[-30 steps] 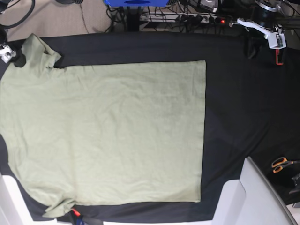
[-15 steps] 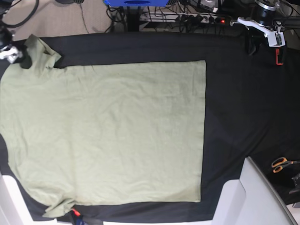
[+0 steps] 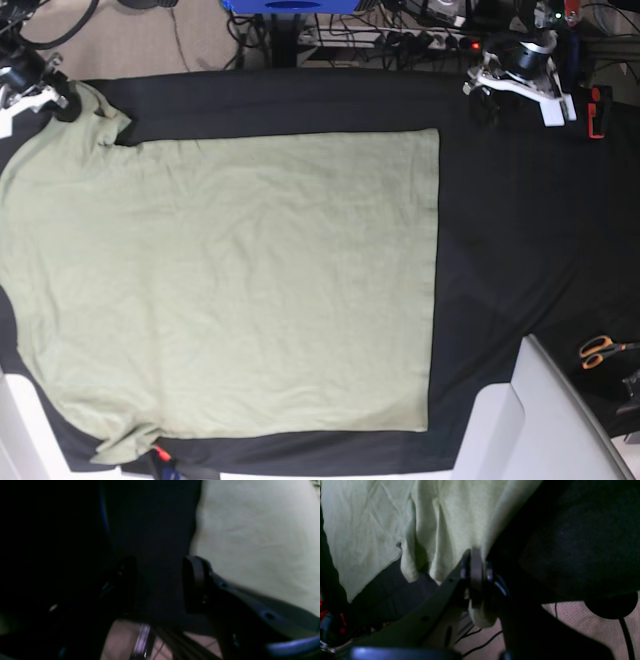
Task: Fold the T-shirt properly
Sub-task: 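Grasp the shirt edge with both grippers at shoulder and hem corner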
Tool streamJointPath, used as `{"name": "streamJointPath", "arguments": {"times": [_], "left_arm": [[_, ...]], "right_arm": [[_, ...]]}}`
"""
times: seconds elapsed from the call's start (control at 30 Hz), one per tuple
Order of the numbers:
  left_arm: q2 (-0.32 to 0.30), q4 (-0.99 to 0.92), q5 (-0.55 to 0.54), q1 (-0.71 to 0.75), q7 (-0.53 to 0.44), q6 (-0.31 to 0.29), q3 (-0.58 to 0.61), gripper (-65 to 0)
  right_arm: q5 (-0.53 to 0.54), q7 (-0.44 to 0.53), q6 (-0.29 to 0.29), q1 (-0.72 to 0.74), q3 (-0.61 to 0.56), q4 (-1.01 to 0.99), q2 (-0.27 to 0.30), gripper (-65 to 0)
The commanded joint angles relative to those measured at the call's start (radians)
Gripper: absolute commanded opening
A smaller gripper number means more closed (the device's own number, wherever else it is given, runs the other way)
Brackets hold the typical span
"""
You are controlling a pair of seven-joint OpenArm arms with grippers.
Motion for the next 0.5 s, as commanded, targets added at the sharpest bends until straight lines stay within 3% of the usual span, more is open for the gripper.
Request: {"name": "streamJointPath", "arguments": {"times": [0.0,0.23,0.47], "left_arm": [[-0.004,0.003,-0.016,-0.007,-0.014,-0.015,0.0,-34.7],[0.0,-0.071,-0.02,-0.055,-0.012,-0.015,0.109,-35.1],[0.058,-0.158,-0.02,-0.108,-0.012,-0.015,0.125,-35.1]], "right_arm": [[-0.022,-0.019,-0.007,-0.007,-0.001,0.005,0.011,-64.7],[-0.022,-0.019,-0.007,-0.006,-0.002,0.005,0.011,-64.5],[-0.022,-0.019,-0.007,-0.006,-0.002,0.005,0.011,-64.5]]}}
